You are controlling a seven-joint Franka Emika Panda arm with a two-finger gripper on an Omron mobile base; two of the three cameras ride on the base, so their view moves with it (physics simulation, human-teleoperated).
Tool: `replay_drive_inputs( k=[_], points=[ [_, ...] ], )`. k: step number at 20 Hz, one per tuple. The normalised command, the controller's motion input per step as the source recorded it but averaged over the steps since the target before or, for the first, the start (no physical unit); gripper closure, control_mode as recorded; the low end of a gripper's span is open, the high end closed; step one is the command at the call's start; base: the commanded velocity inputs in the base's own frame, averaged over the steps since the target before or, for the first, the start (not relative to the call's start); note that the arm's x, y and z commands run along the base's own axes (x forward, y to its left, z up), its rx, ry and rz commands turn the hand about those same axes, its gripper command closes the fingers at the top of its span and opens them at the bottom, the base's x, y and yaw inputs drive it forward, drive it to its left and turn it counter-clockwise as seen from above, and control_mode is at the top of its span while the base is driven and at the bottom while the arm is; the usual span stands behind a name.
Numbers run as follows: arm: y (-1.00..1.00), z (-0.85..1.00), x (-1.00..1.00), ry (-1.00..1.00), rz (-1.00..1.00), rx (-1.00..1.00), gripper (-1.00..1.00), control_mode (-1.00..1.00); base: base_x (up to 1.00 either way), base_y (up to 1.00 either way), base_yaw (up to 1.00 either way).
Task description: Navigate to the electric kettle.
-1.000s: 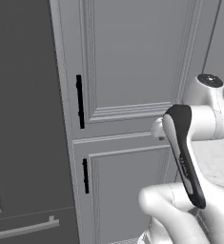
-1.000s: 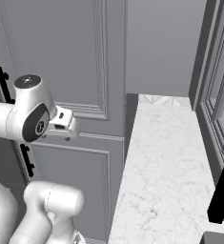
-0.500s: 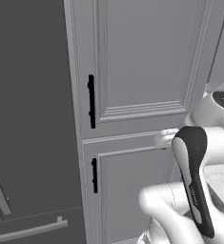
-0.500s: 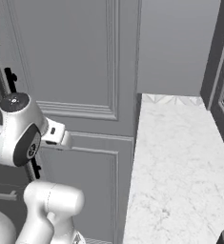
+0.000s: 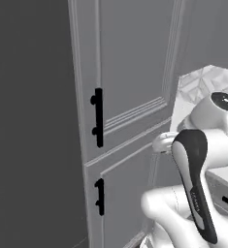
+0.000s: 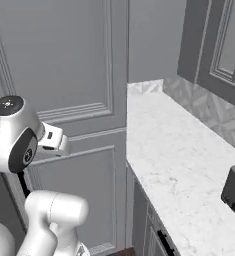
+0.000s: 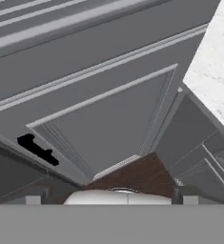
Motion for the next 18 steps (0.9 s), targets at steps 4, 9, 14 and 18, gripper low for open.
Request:
replay_drive_inputs(
  k=[4, 9, 14, 18],
  points=[
    [0.0, 0.0, 0.0, 0.0, 0.0, 0.0, -1.0, 1.0, 0.0, -0.05, -0.99],
    [0.0, 0.0, 0.0, 0.0, 0.0, 0.0, -1.0, 1.0, 0.0, -0.62, -0.86],
    [0.0, 0.0, 0.0, 0.0, 0.0, 0.0, -1.0, 1.0, 0.0, -0.73, -0.82],
    [0.0, 0.0, 0.0, 0.0, 0.0, 0.0, -1.0, 1.0, 0.0, -0.85, -0.77]
  ],
)
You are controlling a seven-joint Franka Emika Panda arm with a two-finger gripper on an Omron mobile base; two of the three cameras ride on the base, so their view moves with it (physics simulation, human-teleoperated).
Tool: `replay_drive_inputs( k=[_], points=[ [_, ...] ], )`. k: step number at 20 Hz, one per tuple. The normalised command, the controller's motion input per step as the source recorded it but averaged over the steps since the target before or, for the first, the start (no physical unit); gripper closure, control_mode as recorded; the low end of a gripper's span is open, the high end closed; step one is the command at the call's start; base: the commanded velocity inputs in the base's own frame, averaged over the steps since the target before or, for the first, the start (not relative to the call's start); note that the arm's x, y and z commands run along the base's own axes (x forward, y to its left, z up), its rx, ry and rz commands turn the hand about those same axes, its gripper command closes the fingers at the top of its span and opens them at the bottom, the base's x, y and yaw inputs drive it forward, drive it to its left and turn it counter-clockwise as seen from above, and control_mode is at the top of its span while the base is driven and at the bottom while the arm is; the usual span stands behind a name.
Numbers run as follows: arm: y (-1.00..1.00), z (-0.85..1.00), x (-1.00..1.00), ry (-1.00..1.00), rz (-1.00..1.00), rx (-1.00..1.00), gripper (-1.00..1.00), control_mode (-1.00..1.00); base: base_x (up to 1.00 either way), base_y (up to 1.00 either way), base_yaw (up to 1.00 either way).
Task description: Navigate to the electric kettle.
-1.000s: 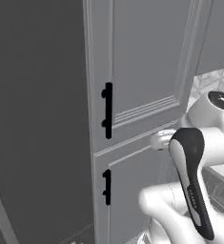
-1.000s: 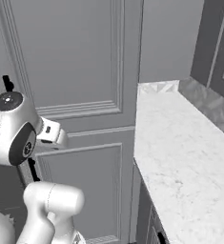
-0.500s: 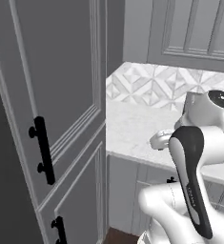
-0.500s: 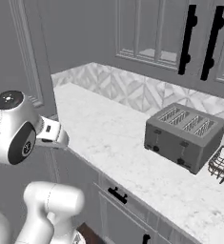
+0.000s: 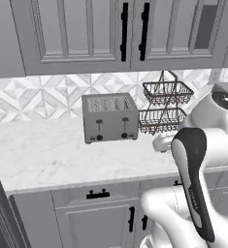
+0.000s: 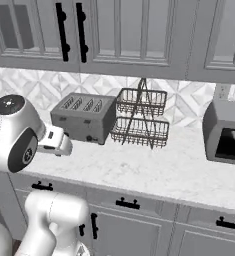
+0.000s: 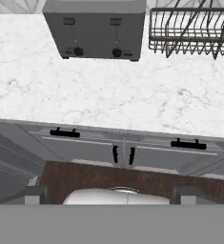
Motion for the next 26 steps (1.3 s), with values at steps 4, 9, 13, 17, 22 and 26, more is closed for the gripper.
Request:
replay_drive_inputs(
  k=[4, 9, 13, 17, 22, 26],
  points=[
    [0.0, 0.0, 0.0, 0.0, 0.0, 0.0, -1.0, 1.0, 0.0, -1.0, -0.58],
    [0.0, 0.0, 0.0, 0.0, 0.0, 0.0, -1.0, 1.0, 0.0, -1.0, -0.42],
    [0.0, 0.0, 0.0, 0.0, 0.0, 0.0, -1.0, 1.0, -0.04, -1.0, -0.27],
    [0.0, 0.0, 0.0, 0.0, 0.0, 0.0, -1.0, 1.0, 0.0, -1.0, -0.42],
    [0.0, 0.0, 0.0, 0.0, 0.0, 0.0, -1.0, 1.0, 0.0, -1.0, -0.57],
    [0.0, 0.0, 0.0, 0.0, 0.0, 0.0, -1.0, 1.0, 0.0, -1.0, -0.69]
  ],
)
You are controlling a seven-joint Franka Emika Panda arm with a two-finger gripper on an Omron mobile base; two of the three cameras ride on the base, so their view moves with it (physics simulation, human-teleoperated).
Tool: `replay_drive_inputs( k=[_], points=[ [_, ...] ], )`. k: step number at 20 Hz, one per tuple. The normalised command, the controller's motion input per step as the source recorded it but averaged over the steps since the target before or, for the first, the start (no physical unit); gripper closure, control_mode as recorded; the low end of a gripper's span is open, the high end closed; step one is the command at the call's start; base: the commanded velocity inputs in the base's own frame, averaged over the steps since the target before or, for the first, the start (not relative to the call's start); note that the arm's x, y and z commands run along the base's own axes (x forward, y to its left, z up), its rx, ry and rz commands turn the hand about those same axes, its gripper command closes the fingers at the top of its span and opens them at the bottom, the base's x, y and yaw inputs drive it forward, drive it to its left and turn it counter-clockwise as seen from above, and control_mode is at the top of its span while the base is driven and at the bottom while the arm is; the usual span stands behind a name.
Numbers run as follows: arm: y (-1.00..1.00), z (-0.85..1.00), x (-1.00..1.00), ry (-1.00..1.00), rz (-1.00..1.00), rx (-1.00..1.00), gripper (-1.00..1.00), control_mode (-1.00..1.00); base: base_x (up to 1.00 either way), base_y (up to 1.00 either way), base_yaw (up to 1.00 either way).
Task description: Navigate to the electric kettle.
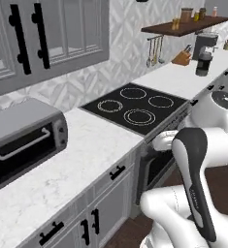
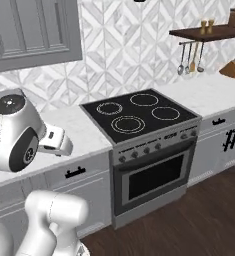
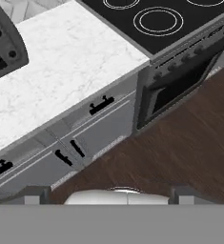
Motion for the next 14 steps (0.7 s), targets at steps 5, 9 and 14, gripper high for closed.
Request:
replay_drive_inputs(
  k=[5, 9, 14],
  points=[
    [0.0, 0.0, 0.0, 0.0, 0.0, 0.0, -1.0, 1.0, 0.13, -1.0, -0.61],
    [0.0, 0.0, 0.0, 0.0, 0.0, 0.0, -1.0, 1.0, 0.99, -1.0, -0.06],
    [0.0, 0.0, 0.0, 0.0, 0.0, 0.0, -1.0, 1.0, 1.0, -1.0, 0.03]
  ],
)
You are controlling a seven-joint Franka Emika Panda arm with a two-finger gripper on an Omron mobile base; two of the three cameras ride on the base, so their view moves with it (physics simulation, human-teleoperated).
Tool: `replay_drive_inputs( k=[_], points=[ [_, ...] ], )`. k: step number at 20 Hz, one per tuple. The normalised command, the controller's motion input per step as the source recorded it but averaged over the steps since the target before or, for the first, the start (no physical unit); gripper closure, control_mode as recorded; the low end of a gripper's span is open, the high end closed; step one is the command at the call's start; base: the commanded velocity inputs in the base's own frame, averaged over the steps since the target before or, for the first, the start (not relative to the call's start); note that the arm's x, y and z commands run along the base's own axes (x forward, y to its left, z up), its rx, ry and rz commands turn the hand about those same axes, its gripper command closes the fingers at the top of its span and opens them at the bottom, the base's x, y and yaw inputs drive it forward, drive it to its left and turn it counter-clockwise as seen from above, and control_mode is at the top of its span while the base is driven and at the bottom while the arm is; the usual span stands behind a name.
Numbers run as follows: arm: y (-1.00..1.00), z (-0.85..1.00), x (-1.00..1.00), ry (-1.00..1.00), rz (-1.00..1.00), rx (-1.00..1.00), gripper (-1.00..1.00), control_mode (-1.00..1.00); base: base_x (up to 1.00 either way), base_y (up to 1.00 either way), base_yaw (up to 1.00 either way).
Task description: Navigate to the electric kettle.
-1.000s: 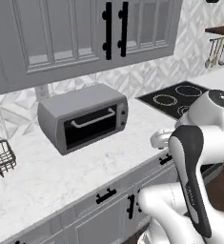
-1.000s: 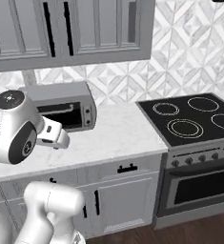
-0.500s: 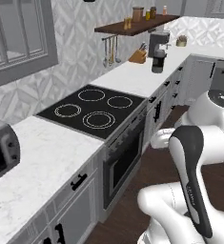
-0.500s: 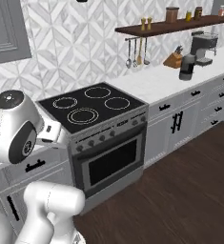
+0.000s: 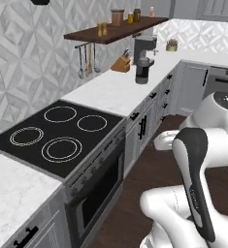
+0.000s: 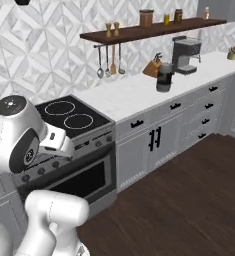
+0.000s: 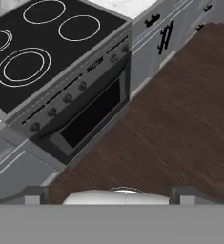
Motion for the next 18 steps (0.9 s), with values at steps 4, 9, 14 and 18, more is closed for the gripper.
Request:
replay_drive_inputs(
  k=[4, 9, 14, 18],
  points=[
    [0.0, 0.0, 0.0, 0.0, 0.0, 0.0, -1.0, 1.0, 0.87, -1.0, 0.04],
    [0.0, 0.0, 0.0, 0.0, 0.0, 0.0, -1.0, 1.0, 0.84, -1.0, 0.18],
    [0.0, 0.0, 0.0, 0.0, 0.0, 0.0, -1.0, 1.0, 0.72, -1.0, 0.38],
    [0.0, 0.0, 0.0, 0.0, 0.0, 0.0, -1.0, 1.0, 0.48, -1.0, 0.39]
  ],
)
